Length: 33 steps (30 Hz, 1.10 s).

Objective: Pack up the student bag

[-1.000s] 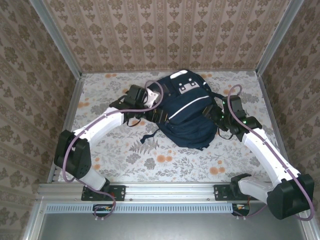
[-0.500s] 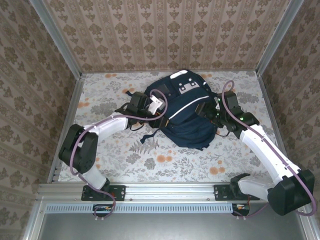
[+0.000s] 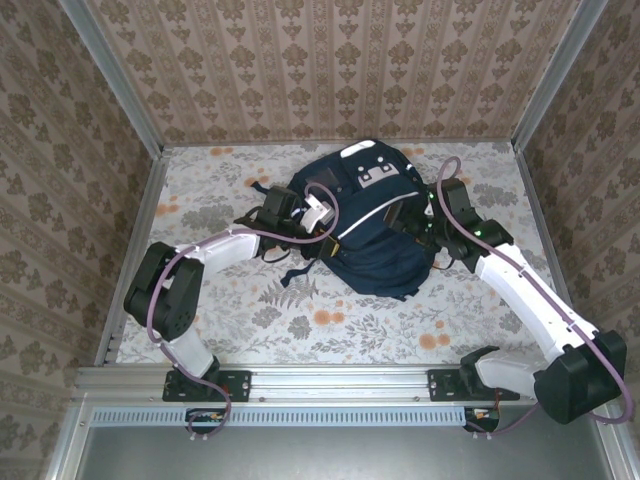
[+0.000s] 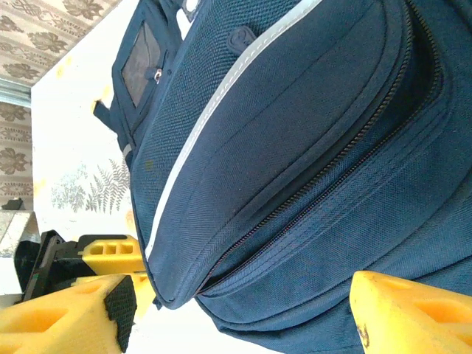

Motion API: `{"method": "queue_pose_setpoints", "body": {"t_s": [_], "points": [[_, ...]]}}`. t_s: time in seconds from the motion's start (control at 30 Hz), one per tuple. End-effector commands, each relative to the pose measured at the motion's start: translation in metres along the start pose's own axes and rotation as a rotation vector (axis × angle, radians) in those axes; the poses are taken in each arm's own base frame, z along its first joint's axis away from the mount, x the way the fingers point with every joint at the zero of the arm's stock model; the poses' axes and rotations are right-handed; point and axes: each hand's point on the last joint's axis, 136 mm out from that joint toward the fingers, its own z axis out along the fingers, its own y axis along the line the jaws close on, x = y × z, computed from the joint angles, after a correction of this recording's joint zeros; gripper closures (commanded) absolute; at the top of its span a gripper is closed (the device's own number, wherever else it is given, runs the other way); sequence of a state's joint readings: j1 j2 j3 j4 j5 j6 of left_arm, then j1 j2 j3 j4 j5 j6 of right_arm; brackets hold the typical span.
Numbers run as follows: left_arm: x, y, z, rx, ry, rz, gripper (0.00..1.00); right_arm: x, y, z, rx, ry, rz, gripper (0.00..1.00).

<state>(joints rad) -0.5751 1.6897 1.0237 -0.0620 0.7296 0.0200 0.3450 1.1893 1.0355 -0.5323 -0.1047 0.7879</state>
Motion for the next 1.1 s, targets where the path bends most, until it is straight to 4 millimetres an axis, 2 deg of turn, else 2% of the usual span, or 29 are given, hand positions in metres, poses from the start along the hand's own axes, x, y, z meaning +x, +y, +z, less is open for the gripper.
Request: {"method": "queue_pose_setpoints", "body": {"t_s": [0.0,0.27,0.37,0.43,0.6,0.83,1.07], "points": [[-0.005,0.008,0.001,-0.026,-0.022,0.023,0.8,-0.001,0.007,-0.003,0.004,0.003,-0.005,0.22],[-0.008,0.002,-0.002,-0.015,-0.047,0.007,0.96,0.018,0.017,0.013,-0.004,0.064,-0.017,0.24],[-0.013,0.0,-0.009,-0.027,-0.061,0.008,1.0,0.023,0.04,0.025,-0.104,0.096,-0.02,0.27],[-0.016,-0.002,-0.012,-0.03,-0.067,0.011,1.0,0.026,0.05,0.035,-0.156,0.116,-0.006,0.32],[-0.015,-0.006,-0.017,-0.036,-0.071,0.001,1.0,0.03,0.052,0.06,-0.134,0.146,0.017,0.46],[-0.012,-0.023,-0.024,-0.014,-0.089,-0.011,1.0,0.033,0.067,0.085,-0.158,0.175,0.021,0.75],[-0.01,-0.031,-0.025,-0.032,-0.092,-0.017,1.0,0.038,0.093,0.107,-0.209,0.194,0.012,0.84]]}}
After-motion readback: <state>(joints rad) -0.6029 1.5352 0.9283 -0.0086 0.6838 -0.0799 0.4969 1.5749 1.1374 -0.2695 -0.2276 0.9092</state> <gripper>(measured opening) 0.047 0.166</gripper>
